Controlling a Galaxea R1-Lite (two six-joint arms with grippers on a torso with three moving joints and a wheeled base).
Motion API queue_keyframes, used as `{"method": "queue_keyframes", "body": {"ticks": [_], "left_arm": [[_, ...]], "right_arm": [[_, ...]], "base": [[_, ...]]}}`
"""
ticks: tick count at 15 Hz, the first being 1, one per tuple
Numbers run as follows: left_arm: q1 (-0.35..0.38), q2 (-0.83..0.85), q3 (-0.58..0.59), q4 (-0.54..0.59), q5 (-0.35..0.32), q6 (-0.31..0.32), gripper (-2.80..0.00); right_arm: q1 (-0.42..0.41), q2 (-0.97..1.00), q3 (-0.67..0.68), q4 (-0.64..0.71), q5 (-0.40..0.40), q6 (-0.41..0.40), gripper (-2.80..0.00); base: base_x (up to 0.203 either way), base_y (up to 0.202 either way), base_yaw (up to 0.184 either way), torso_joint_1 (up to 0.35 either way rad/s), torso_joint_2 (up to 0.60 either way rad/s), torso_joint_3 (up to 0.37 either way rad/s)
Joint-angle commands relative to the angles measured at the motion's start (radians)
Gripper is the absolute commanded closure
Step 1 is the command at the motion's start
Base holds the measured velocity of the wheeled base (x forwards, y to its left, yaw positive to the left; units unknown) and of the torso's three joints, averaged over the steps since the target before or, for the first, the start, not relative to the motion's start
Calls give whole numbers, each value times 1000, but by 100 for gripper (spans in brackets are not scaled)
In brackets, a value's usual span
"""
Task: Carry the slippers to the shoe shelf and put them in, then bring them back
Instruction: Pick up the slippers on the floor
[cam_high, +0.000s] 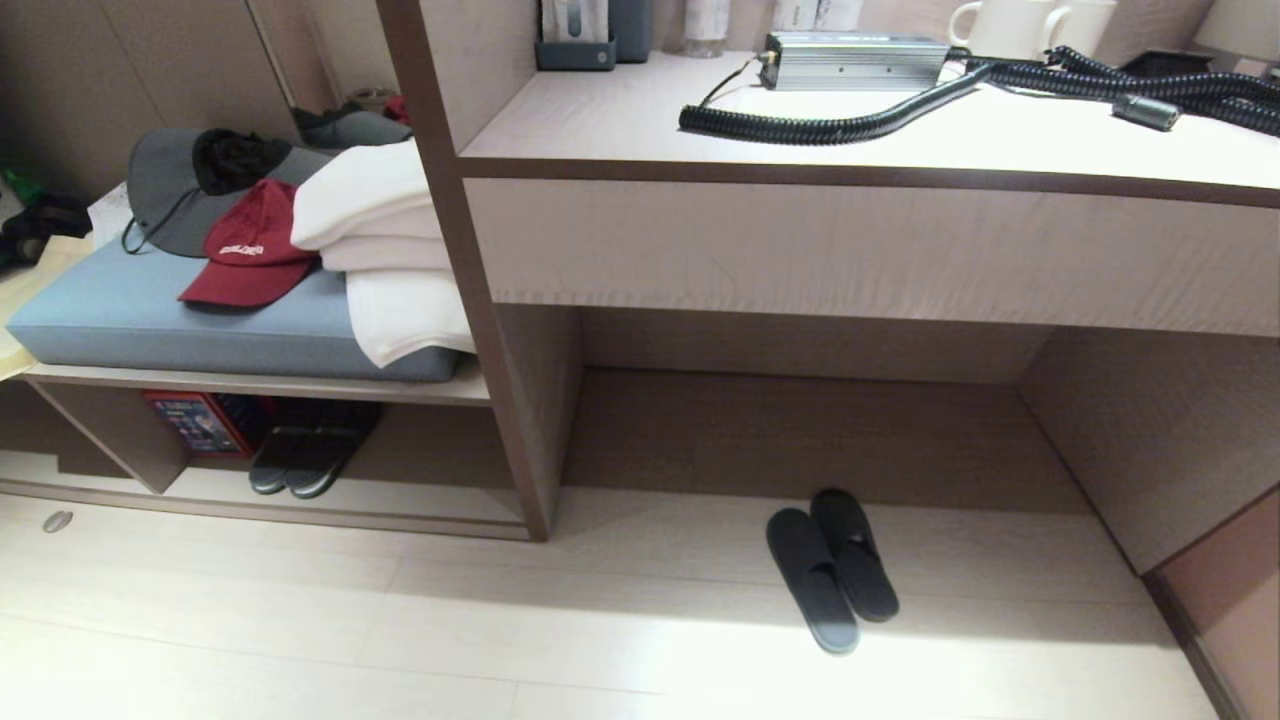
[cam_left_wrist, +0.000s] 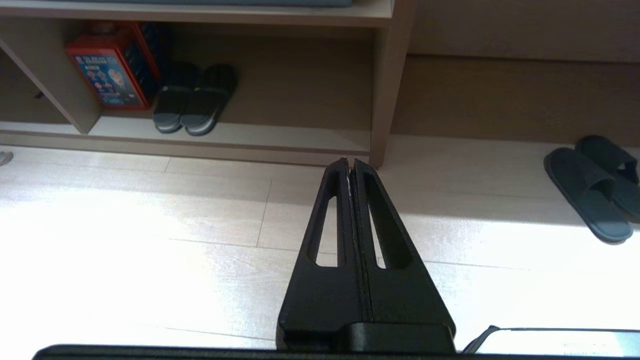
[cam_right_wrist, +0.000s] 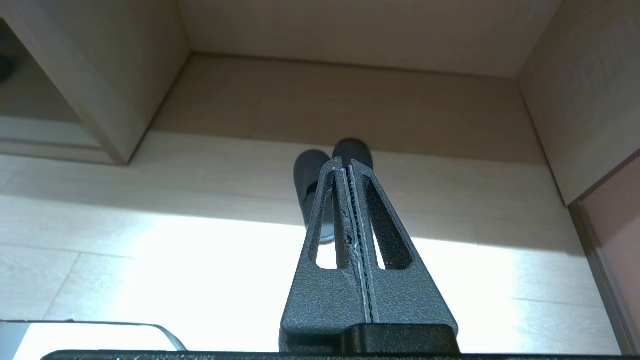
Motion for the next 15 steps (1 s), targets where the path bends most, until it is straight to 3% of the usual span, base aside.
{"method": "queue_keyframes", "body": {"ticks": [1,15], "left_arm": [[0,0,0,-2,0,-4,0],[0,0,0,-2,0,-4,0]], "right_arm": [[0,1,0,0,-1,1,0],[0,1,0,0,2,-8,0]], "base": [[0,0,0,2,0,-200],[0,0,0,2,3,-197]]}}
